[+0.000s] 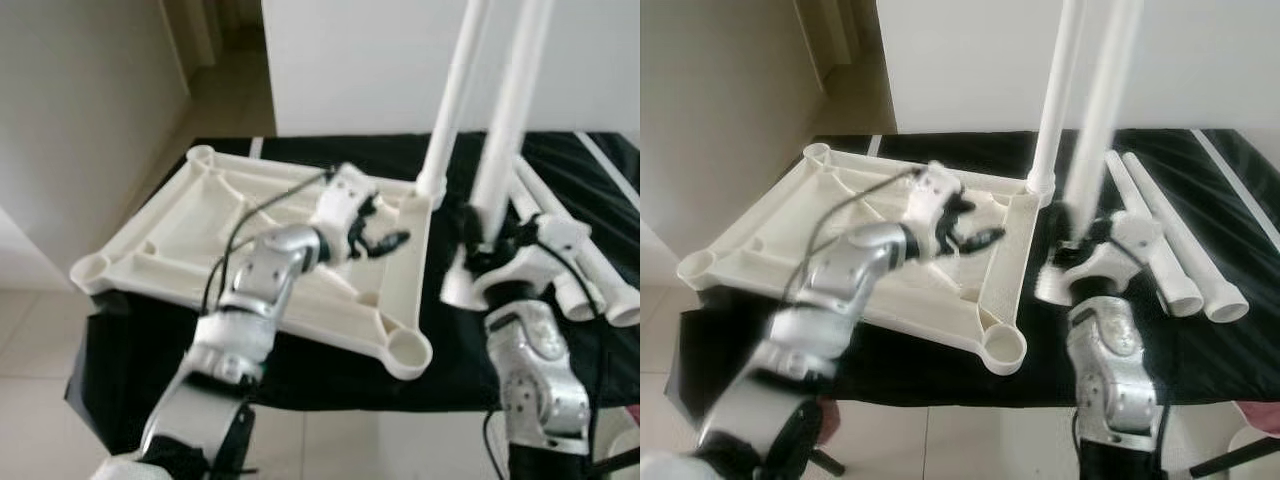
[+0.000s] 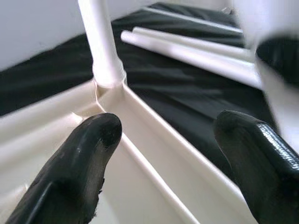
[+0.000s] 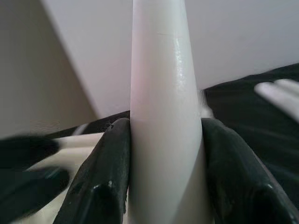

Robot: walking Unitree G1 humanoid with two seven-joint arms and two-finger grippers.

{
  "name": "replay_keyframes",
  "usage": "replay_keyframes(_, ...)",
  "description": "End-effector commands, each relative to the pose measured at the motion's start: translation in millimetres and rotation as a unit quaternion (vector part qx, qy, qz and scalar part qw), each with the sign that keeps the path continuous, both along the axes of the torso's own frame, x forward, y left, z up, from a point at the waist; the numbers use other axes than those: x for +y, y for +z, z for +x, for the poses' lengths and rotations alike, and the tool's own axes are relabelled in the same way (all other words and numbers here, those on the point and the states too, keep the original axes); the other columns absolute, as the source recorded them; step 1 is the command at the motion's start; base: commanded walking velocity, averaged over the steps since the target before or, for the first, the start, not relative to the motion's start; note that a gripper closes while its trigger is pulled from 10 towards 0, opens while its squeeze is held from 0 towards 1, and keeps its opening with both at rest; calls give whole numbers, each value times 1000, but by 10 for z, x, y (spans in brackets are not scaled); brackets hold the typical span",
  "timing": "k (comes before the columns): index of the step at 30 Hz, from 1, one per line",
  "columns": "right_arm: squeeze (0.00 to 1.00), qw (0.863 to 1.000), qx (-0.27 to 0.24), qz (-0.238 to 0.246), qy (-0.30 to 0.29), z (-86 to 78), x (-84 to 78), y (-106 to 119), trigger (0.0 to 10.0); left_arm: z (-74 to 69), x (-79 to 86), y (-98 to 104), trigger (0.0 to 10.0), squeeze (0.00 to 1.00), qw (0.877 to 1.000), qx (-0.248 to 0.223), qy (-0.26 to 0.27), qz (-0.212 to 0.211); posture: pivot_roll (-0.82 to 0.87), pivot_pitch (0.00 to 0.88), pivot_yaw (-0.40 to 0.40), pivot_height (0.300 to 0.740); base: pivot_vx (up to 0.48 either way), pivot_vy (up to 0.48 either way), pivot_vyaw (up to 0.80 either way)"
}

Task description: Building children table

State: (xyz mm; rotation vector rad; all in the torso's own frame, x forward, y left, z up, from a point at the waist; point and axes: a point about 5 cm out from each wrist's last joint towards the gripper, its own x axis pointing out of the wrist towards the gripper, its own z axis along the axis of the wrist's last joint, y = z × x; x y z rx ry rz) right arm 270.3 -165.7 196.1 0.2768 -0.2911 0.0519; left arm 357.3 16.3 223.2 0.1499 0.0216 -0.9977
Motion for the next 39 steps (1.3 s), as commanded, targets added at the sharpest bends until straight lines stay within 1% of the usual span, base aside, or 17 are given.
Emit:
replay_keyframes(1, 0, 999, -31, -3, 24, -35, 57, 87, 10000, 108, 77, -48, 10000, 0, 994, 2, 112, -7, 0, 0, 36, 740, 0, 0, 0)
replay_keyframes(4, 0, 998, -28, -25, 53, -46, 132, 52, 10000, 163, 23, -17, 10000, 0, 993, 15, 117, -20, -2, 0, 38, 740, 0, 0, 0)
replay_keyframes(5, 0, 998, -30, -27, 56, -50, 137, 48, 10000, 176, 16, -14, 10000, 0, 993, 15, 117, -20, -2, 0, 38, 740, 0, 0, 0)
replay_keyframes(6, 0, 997, -29, -29, 64, -53, 152, 40, 10000, 208, 1, 26, 10000, 0, 992, 20, 121, -30, -9, 0, 43, 740, 0, 0, 0)
replay_keyframes(8, 0, 997, -29, -29, 64, -53, 152, 40, 10000, 208, 1, 26, 10000, 0, 992, 20, 121, -30, -9, 0, 43, 740, 0, 0, 0)
replay_keyframes(9, 0, 996, -30, -32, 78, -62, 174, 23, 10000, 272, -26, 111, 10000, 0, 991, 20, 128, -43, -10, 0, 42, 740, 0, 0, 0)
replay_keyframes(10, 0, 995, -30, -34, 84, -66, 183, 17, 10000, 294, -35, 149, 10000, 0, 990, 18, 132, -46, -10, 0, 42, 740, 0, 0, 0)
replay_keyframes(13, 0, 994, -25, -40, 102, -81, 237, -21, 10000, 356, -60, 241, 10000, 0, 989, 1, 144, -28, -15, 0, 47, 740, 0, 0, 0)
replay_keyframes(18, 0, 993, -20, -43, 112, -101, 275, -59, 10000, 381, -77, 304, 10000, 0, 989, 3, 142, -36, -17, 0, 50, 740, 0, 0, 0)
replay_keyframes(20, 0, 992, -16, -44, 114, -107, 285, -79, 10000, 379, -99, 349, 10000, 0, 990, 3, 134, -42, -18, 0, 53, 740, 0, 0, 0)
replay_keyframes(24, 0, 991, -7, -47, 124, -115, 310, -127, 10000, 355, -215, 490, 10000, 0, 993, 1, 97, -60, -19, 0, 52, 740, 0, 0, 0)
replay_keyframes(26, 0, 990, -1, -53, 128, -106, 318, -149, 10000, 312, -297, 537, 10000, 0, 995, -3, 69, -65, -19, 0, 52, 740, 0, 0, 0)
replay_keyframes(27, 0, 989, 4, -59, 135, -90, 332, -169, 10000, 270, -368, 552, 10000, 0, 996, 0, 44, -72, -19, 0, 52, 740, 0, 0, 0)
replay_keyframes(33, 0, 987, 18, -72, 141, -51, 347, -211, 10000, 218, -444, 551, 10000, 0, 997, 6, 22, -77, -12, 0, 45, 740, 0, 0, 0)
replay_keyframes(36, 0, 986, 23, -76, 144, 2, 365, -216, 10000, 144, -532, 583, 10000, 0, 997, 0, -3, -81, -5, 0, 38, 740, 0, 0, 0)
replay_keyframes(37, 0, 986, 23, -76, 144, 2, 365, -216, 10000, 144, -532, 583, 10000, 0, 997, 0, -3, -81, -5, 0, 38, 740, 0, 0, 0)
replay_keyframes(39, 0, 986, 24, -75, 148, 20, 384, -212, 10000, 99, -591, 604, 10000, 0, 996, -5, -12, -84, 2, 0, 30, 740, 0, 0, 0)
